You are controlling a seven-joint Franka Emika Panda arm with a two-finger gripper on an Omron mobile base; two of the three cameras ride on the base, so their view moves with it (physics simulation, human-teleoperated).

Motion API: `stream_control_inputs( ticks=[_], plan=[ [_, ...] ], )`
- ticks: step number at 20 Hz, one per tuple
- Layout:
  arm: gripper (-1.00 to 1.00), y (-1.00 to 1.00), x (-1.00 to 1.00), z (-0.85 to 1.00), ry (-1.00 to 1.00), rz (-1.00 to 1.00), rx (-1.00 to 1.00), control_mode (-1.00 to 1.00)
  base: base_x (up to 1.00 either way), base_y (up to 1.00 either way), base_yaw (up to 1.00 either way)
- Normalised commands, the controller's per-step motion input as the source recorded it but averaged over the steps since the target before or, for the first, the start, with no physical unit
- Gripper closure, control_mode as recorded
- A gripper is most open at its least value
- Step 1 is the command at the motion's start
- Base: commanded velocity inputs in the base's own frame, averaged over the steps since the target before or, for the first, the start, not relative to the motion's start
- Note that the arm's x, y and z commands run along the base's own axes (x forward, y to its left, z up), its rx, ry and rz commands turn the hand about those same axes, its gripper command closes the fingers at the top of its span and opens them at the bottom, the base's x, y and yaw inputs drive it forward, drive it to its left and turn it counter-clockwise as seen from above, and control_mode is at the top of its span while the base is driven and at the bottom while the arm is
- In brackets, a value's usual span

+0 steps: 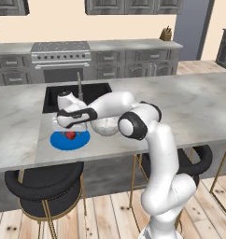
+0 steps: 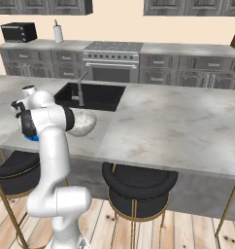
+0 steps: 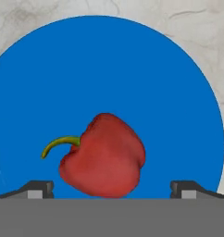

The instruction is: Pick the chicken drumstick and bell pepper from their plates and place them in the bowl. Then put the bowl in the fridge.

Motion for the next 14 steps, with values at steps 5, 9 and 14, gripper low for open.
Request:
stream_control_inputs(
  ticks=[5,9,14],
  plan=[
    [-1.00,0.00,0.20,-0.19,-0.04,0.02,0.00,-1.00,0.00,0.00,0.00],
    [-1.00,0.00,0.23,-0.15,-0.01,0.02,0.00,-1.00,0.00,0.00,0.00],
    [-1.00,0.04,0.01,-0.01,0.00,0.00,0.07,-1.00,0.00,0.00,0.00]
  ],
)
